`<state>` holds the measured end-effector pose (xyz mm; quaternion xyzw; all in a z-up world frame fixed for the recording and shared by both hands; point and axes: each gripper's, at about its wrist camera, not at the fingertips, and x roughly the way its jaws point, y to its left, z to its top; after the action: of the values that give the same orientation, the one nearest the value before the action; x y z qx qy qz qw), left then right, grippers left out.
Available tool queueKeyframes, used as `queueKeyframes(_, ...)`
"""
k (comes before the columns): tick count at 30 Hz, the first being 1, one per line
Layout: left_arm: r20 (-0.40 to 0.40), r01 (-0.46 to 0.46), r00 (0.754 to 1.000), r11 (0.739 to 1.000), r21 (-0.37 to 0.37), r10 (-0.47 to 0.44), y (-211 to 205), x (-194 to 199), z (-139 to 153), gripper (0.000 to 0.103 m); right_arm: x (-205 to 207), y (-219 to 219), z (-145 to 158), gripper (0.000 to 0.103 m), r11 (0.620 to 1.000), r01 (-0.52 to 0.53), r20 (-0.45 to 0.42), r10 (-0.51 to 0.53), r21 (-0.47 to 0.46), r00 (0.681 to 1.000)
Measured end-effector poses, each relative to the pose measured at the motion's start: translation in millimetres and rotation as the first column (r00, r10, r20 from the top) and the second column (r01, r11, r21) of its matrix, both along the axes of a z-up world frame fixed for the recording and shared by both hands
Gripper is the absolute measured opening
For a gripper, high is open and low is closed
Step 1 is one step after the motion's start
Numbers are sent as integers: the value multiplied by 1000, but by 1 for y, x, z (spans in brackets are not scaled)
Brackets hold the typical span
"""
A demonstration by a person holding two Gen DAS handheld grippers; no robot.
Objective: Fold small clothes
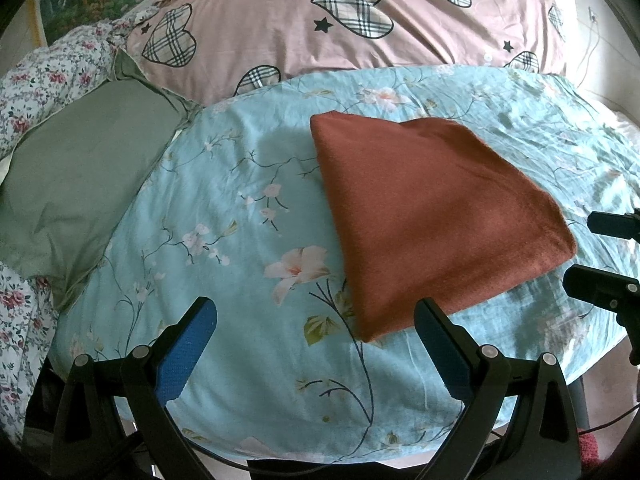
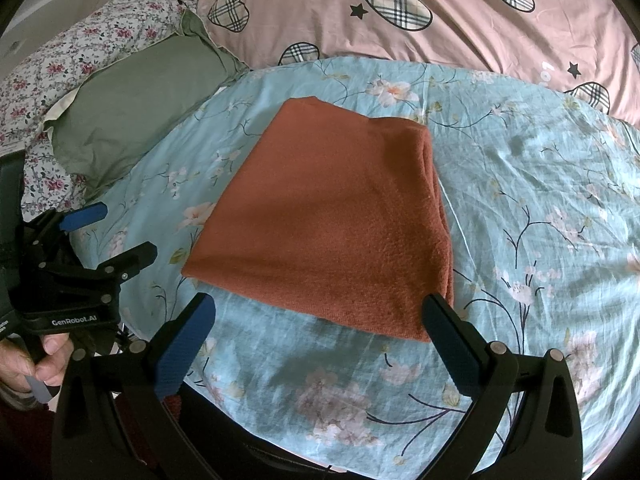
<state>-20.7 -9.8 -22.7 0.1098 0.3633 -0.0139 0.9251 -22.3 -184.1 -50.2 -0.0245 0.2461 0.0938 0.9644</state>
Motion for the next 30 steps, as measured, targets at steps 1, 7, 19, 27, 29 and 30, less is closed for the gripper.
queueKeyframes(1, 0, 0, 1000, 1000, 0, 0, 0, 0, 0, 99, 0, -1, 0, 103, 1000, -1, 0, 1, 1, 1000)
queueKeyframes(7, 0, 0, 1000, 1000, -1, 0, -1, 0, 0, 99, 0, -1, 0, 103, 1000, -2, 0, 2, 1, 1000)
queueKeyframes(19, -8, 12, 1000, 1000, 5, -12, -2, 4, 0, 99, 1, -3, 1, 103, 1000, -1, 0, 1, 2, 1000)
queueKeyframes(27, -14, 20, 1000, 1000, 10, -20, -5, 8, -2, 100, 2, -2, 2, 103, 1000, -4, 4, 4, -6, 1000)
queueKeyframes(29, -13, 25, 1000, 1000, 12, -25, -6, 9, -3, 99, 7, -5, 5, 103, 1000, 1, 11, -1, -16, 1000)
queueKeyframes(30, -10, 30, 999, 999, 14, -30, -7, 10, -3, 100, 8, -6, 6, 103, 1000, 9, 12, -8, -16, 1000)
